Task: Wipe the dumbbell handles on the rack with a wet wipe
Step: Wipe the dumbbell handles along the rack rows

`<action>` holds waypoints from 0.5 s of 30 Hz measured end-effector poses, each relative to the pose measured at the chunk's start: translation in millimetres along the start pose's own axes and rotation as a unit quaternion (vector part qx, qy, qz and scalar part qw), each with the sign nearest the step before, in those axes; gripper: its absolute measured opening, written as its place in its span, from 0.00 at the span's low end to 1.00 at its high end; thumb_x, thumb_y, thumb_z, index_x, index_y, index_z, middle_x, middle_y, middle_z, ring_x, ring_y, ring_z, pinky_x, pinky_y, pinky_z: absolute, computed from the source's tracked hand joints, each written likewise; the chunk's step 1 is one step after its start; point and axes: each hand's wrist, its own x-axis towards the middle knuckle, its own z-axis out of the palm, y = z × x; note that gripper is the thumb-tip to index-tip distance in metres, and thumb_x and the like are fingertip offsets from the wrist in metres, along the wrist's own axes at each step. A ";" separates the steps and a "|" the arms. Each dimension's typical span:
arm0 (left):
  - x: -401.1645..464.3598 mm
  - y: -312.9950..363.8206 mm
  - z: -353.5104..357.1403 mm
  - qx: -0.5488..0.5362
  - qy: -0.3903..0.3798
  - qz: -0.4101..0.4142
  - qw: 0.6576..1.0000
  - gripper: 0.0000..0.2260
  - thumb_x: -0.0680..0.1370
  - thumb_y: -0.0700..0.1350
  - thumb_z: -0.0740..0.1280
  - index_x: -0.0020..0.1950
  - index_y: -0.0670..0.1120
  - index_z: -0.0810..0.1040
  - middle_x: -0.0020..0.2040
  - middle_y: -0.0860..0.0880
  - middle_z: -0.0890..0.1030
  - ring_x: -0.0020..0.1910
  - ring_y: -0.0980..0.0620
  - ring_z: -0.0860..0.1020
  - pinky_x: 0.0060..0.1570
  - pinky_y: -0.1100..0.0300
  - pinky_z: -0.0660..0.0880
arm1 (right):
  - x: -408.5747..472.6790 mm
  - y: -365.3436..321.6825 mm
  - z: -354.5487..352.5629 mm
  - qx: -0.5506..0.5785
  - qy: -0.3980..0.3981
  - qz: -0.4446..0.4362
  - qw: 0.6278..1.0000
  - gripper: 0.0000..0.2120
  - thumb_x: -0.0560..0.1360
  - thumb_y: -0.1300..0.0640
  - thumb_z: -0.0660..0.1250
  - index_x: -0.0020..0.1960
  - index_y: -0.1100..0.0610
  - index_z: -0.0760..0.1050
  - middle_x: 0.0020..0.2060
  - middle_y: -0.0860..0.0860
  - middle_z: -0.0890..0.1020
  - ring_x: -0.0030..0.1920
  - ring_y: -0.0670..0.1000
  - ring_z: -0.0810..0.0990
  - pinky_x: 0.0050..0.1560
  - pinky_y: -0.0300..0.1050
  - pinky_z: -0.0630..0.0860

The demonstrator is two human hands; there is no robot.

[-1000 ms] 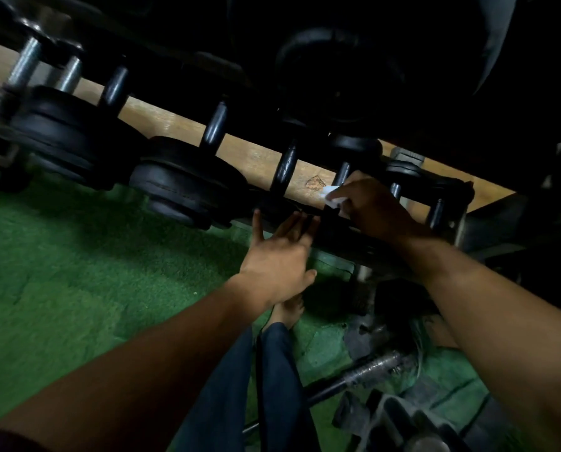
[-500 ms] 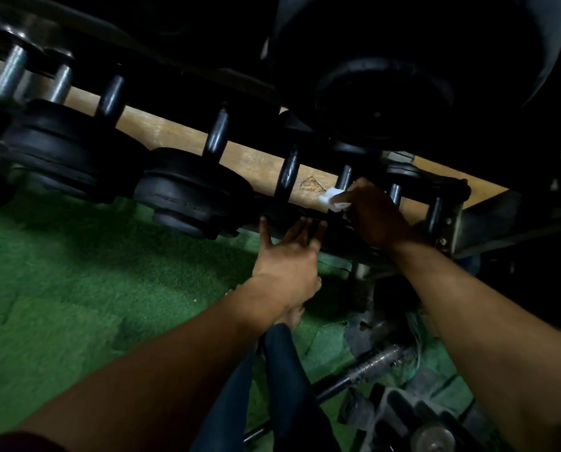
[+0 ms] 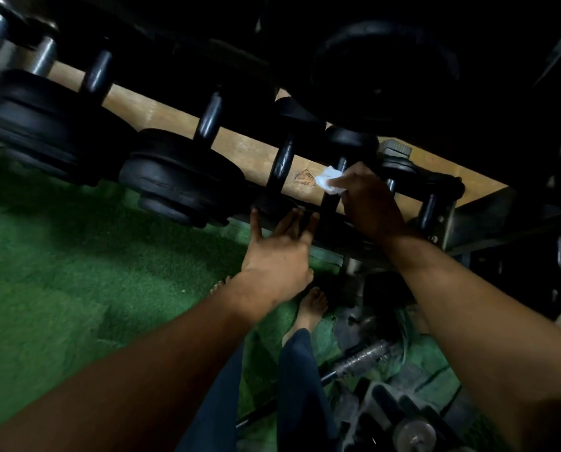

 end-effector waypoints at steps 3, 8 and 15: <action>0.1 6.5 3.6 -0.025 0.015 -0.015 0.999 0.42 0.80 0.60 0.62 0.83 0.50 0.39 0.84 0.48 0.45 0.82 0.53 0.39 0.72 0.26 0.38 | -3.2 0.4 -1.3 -0.066 -0.079 -0.065 0.993 0.15 0.75 0.39 0.62 0.50 0.49 0.78 0.49 0.47 0.78 0.51 0.50 0.78 0.52 0.49 0.74; 1.1 16.1 11.9 -0.047 0.052 -0.043 0.997 0.41 0.80 0.63 0.60 0.84 0.50 0.41 0.84 0.47 0.49 0.82 0.53 0.41 0.73 0.28 0.37 | 2.7 6.9 -5.4 0.045 0.005 -0.023 0.999 0.18 0.75 0.52 0.60 0.58 0.55 0.82 0.53 0.58 0.77 0.55 0.59 0.79 0.56 0.51 0.76; 4.0 29.8 21.5 -0.050 0.098 -0.080 0.991 0.39 0.81 0.66 0.56 0.84 0.48 0.43 0.84 0.47 0.50 0.82 0.52 0.41 0.75 0.30 0.38 | 0.9 12.9 -7.8 -0.032 -0.093 -0.112 0.989 0.24 0.75 0.40 0.54 0.60 0.49 0.81 0.56 0.54 0.76 0.54 0.55 0.78 0.49 0.46 0.72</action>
